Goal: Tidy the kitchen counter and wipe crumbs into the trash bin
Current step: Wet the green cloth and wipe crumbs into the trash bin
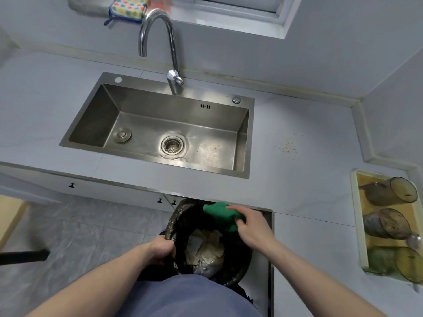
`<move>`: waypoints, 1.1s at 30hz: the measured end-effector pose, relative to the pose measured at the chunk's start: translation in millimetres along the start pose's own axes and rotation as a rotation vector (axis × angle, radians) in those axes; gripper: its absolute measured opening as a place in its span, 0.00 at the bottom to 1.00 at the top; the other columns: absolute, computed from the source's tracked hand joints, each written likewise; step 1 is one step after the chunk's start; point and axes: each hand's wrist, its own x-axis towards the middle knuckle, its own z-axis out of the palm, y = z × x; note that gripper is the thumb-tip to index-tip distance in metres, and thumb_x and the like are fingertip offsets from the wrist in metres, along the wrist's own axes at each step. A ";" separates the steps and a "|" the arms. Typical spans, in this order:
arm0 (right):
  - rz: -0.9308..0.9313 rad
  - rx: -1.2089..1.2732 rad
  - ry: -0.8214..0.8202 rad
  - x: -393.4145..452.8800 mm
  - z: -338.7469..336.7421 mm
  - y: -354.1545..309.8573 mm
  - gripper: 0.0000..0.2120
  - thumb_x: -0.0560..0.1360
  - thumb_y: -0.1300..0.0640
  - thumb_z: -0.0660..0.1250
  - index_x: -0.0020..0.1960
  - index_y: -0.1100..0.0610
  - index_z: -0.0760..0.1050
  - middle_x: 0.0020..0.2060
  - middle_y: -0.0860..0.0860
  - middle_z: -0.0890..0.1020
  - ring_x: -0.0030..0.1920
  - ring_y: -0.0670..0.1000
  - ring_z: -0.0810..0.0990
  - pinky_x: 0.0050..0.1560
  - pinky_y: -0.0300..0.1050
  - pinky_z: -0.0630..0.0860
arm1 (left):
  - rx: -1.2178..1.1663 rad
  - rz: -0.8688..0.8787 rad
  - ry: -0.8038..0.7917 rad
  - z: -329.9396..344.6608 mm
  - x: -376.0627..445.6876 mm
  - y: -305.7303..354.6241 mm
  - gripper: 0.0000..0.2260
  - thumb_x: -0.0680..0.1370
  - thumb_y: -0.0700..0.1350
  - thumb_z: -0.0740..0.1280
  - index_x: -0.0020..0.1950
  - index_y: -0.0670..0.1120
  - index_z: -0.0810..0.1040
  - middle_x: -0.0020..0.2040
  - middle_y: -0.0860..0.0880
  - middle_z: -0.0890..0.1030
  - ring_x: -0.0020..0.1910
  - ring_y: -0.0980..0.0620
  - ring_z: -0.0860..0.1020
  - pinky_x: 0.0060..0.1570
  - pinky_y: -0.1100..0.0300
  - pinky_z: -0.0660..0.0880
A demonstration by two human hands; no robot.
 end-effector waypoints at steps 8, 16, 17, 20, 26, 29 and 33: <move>0.135 0.152 0.467 40.0 -102.8 28.1 0.24 0.77 0.64 0.62 0.68 0.44 0.77 0.63 0.47 0.82 0.61 0.50 0.79 0.66 0.44 0.73 | -0.007 0.000 -0.004 -0.5 1.4 0.6 0.08 0.73 0.30 0.63 0.46 0.41 0.76 0.42 0.40 0.78 0.37 0.44 0.77 0.34 0.59 0.75; 0.351 -0.132 0.165 53.6 -51.4 70.1 0.27 0.81 0.62 0.59 0.79 0.51 0.64 0.81 0.52 0.59 0.81 0.59 0.56 0.79 0.55 0.57 | -0.037 -0.001 -0.005 -1.6 0.0 2.9 0.09 0.75 0.30 0.62 0.50 0.40 0.77 0.49 0.38 0.80 0.48 0.40 0.81 0.51 0.50 0.81; 0.358 -0.149 0.196 52.7 -43.7 69.3 0.27 0.81 0.60 0.60 0.79 0.51 0.63 0.81 0.51 0.58 0.81 0.58 0.55 0.79 0.56 0.58 | -0.038 -0.002 -0.003 -1.4 0.3 3.7 0.09 0.75 0.30 0.62 0.51 0.41 0.77 0.50 0.38 0.80 0.50 0.40 0.81 0.54 0.49 0.81; 0.328 -0.173 0.251 52.6 -30.1 59.6 0.26 0.79 0.62 0.61 0.77 0.51 0.68 0.79 0.49 0.64 0.79 0.55 0.62 0.77 0.55 0.63 | -0.019 -0.010 0.014 -3.1 -0.1 4.3 0.08 0.75 0.31 0.63 0.49 0.41 0.77 0.49 0.39 0.80 0.49 0.41 0.81 0.54 0.50 0.81; 0.152 -0.157 0.198 22.4 20.7 16.1 0.29 0.75 0.70 0.61 0.71 0.48 0.74 0.74 0.46 0.72 0.76 0.51 0.67 0.76 0.48 0.64 | 0.028 -0.028 0.019 -3.4 -3.4 6.5 0.06 0.74 0.32 0.64 0.44 0.41 0.78 0.43 0.41 0.79 0.41 0.43 0.78 0.43 0.55 0.79; 0.016 -0.082 0.075 17.1 40.4 -16.0 0.25 0.78 0.66 0.60 0.67 0.44 0.76 0.69 0.44 0.77 0.70 0.51 0.74 0.71 0.44 0.68 | 0.029 -0.015 0.018 -1.8 -6.5 7.4 0.06 0.74 0.32 0.64 0.47 0.40 0.79 0.44 0.40 0.79 0.42 0.42 0.78 0.39 0.56 0.78; -0.097 0.073 0.073 24.3 35.6 -49.4 0.19 0.82 0.62 0.59 0.64 0.44 0.79 0.63 0.45 0.81 0.63 0.49 0.78 0.65 0.40 0.72 | -0.018 -0.004 0.013 0.1 -11.4 5.7 0.08 0.75 0.32 0.62 0.47 0.40 0.79 0.43 0.40 0.80 0.40 0.42 0.79 0.38 0.56 0.78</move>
